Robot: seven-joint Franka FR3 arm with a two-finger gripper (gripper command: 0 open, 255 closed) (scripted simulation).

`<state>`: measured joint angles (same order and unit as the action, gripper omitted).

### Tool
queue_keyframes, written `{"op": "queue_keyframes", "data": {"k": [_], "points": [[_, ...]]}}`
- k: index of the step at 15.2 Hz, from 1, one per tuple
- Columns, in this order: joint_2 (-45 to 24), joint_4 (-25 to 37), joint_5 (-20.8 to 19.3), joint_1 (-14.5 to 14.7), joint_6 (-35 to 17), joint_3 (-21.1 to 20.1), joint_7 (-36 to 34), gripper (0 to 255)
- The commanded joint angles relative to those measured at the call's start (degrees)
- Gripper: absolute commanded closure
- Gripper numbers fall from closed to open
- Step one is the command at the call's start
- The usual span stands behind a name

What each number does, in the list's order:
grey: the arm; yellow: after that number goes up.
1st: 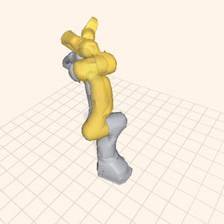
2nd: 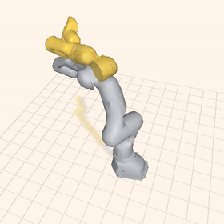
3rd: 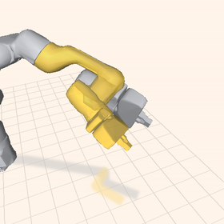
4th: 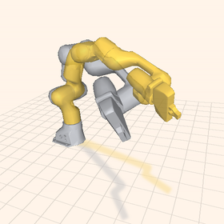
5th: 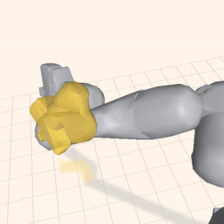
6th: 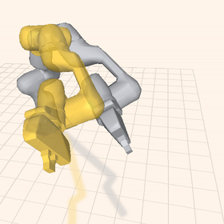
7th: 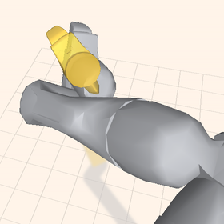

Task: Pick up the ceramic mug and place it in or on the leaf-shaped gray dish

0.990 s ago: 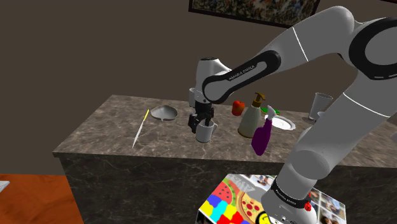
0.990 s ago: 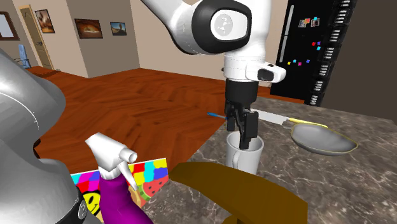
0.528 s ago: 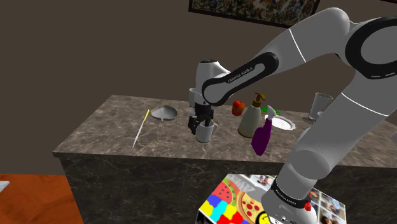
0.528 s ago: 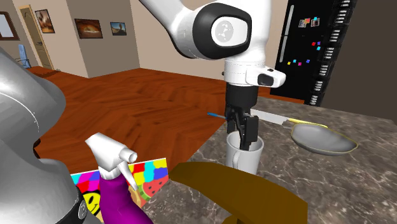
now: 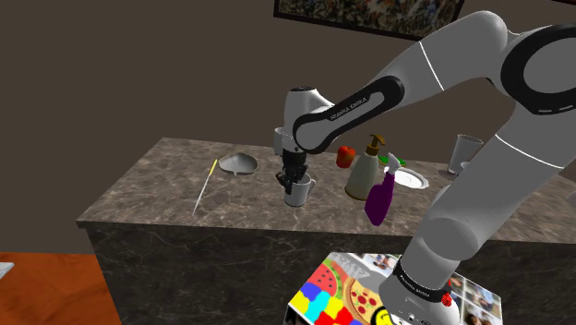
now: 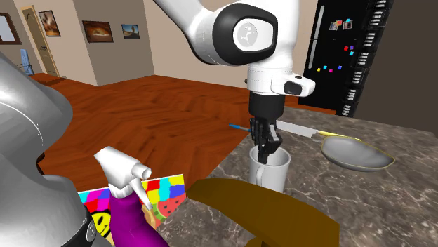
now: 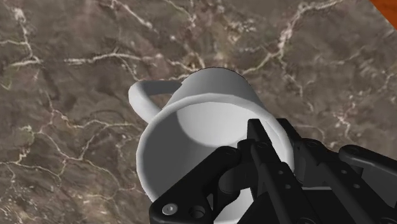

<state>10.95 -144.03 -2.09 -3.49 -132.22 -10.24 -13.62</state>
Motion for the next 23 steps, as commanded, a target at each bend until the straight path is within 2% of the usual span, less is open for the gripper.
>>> {"op": "queue_keyframes", "data": {"k": [1, 3, 23], "points": [[-0.01, 0.00, -0.01, -0.01, 0.00, 0.01, 0.00, 255], [0.00, -0.01, -0.01, -0.01, 0.01, 0.00, 0.00, 255], [7.87, 8.97, 1.56, 0.37, 16.72, 0.84, 1.97, 255]]}}
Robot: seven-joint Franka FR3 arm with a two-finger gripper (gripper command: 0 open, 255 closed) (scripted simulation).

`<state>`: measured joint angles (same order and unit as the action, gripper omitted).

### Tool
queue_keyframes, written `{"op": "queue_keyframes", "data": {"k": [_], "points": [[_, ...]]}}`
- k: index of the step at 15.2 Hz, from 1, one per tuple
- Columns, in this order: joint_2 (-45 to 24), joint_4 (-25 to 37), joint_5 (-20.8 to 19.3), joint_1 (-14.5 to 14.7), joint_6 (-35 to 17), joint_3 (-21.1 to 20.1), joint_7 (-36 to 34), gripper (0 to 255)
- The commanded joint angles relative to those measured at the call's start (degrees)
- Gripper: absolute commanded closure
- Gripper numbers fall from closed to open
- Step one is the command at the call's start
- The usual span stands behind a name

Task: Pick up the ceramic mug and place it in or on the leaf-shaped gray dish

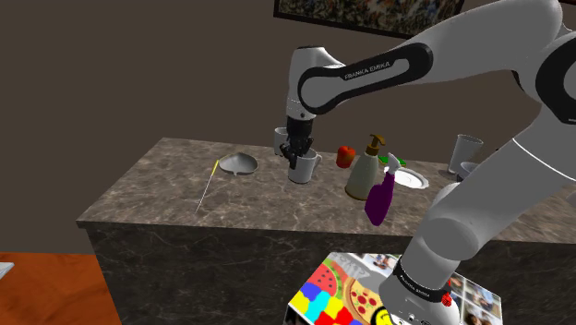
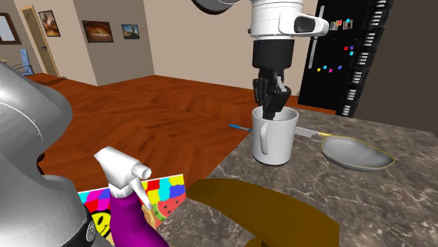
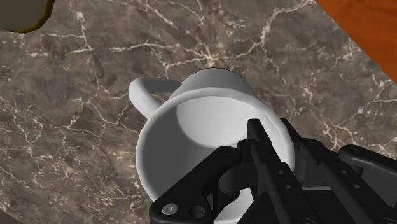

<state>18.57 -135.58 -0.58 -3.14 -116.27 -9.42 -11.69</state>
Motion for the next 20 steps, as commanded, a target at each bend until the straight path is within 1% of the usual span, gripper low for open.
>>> {"op": "queue_keyframes", "data": {"k": [1, 3, 10, 16, 20], "points": [[0.49, 1.08, 0.07, 0.02, 1.58, 0.06, 0.11, 255], [0.92, 2.26, 0.12, 0.02, 3.17, 0.13, 0.23, 255], [-15.08, 19.96, -2.50, -0.65, 5.14, -0.82, -1.54, 255], [-29.11, 38.37, -5.05, -0.05, 9.84, -1.15, -2.83, 255], [-39.55, 53.68, -6.76, 1.12, 14.90, -1.03, -3.27, 255]]}}
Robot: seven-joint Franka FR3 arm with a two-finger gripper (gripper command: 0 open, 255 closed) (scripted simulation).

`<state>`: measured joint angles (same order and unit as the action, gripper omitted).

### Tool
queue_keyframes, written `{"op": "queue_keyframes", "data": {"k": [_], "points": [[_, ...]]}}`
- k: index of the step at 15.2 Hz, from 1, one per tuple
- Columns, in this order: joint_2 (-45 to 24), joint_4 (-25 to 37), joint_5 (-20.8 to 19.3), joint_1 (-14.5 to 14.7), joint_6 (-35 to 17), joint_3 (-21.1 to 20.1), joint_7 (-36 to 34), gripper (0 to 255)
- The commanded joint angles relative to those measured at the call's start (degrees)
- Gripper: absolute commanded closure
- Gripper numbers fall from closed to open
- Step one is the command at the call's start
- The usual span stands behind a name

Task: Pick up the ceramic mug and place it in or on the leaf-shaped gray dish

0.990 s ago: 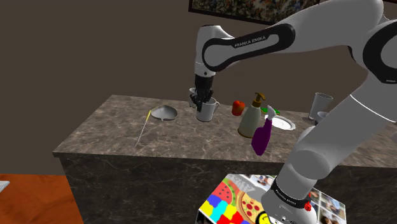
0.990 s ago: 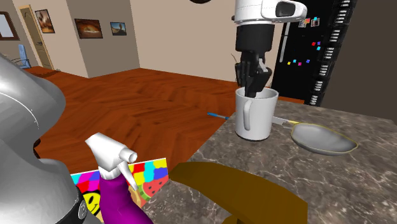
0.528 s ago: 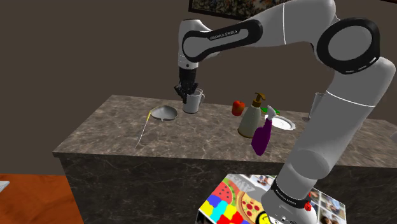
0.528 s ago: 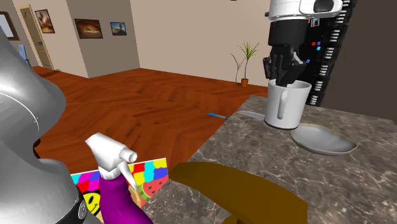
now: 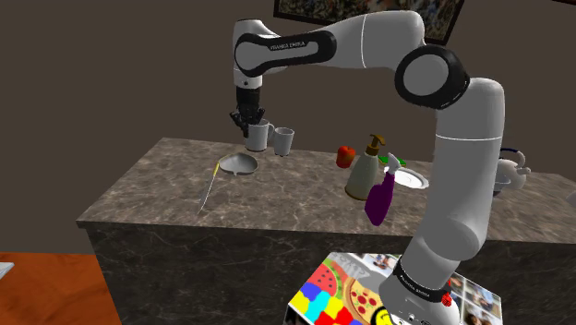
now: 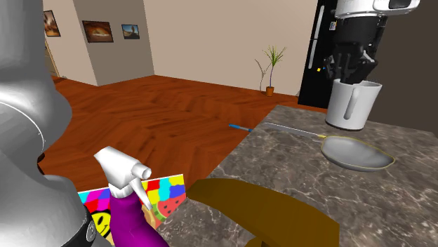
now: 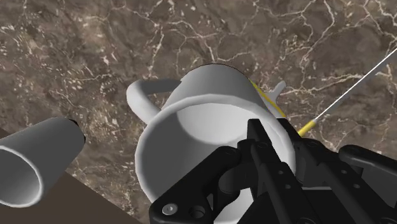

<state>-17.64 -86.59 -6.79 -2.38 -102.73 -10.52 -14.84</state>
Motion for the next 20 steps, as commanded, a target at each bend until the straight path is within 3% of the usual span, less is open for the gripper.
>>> {"op": "queue_keyframes", "data": {"k": [1, 4, 20], "points": [[-6.25, 9.19, -0.97, 0.76, 2.99, 0.15, -0.14, 255], [-14.27, 22.07, -1.97, 2.09, 7.89, 0.51, 0.06, 255], [-14.38, 9.88, -2.27, 1.39, -4.33, 0.71, -0.98, 255]]}}
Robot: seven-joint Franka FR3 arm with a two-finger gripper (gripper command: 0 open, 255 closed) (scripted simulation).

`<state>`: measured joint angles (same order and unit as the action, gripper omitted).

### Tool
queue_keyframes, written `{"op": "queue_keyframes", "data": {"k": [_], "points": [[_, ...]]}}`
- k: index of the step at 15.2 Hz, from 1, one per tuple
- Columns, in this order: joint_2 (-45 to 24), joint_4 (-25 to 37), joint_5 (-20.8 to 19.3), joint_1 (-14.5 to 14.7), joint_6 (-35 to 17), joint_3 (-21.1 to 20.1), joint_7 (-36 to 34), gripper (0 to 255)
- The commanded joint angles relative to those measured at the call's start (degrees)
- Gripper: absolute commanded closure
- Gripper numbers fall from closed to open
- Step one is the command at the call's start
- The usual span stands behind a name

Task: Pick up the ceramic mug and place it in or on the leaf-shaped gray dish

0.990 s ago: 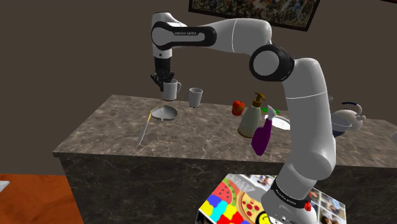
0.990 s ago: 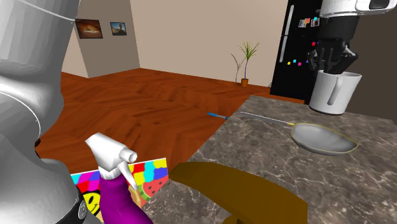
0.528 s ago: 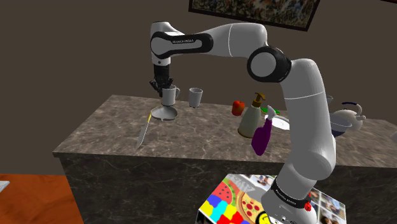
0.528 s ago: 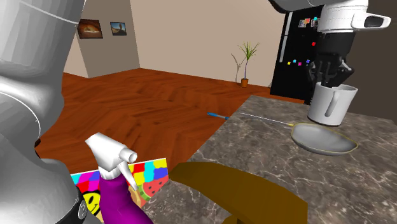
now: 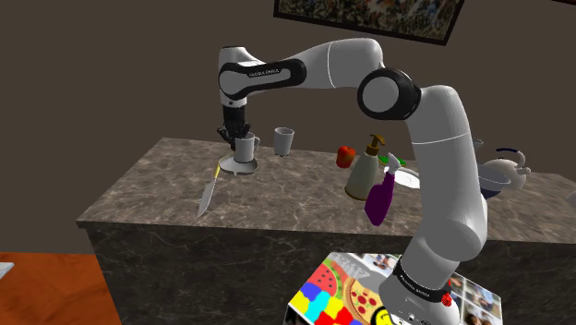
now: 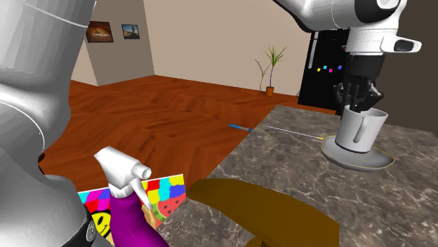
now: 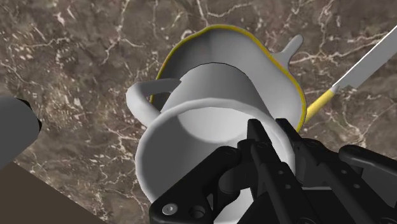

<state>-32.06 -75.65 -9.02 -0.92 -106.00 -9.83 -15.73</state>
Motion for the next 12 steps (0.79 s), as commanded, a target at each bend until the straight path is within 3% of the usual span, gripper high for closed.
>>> {"op": "queue_keyframes", "data": {"k": [1, 9, 10, 12], "points": [[-0.18, -1.89, -0.11, -0.09, -2.11, 0.05, -0.19, 255], [-0.18, -1.89, -0.11, -0.09, -2.11, 0.05, -0.19, 255], [-0.18, -1.89, -0.11, -0.09, -2.11, 0.05, -0.19, 0], [-0.18, -1.90, -0.11, -0.09, -2.11, 0.05, -0.19, 0]]}}
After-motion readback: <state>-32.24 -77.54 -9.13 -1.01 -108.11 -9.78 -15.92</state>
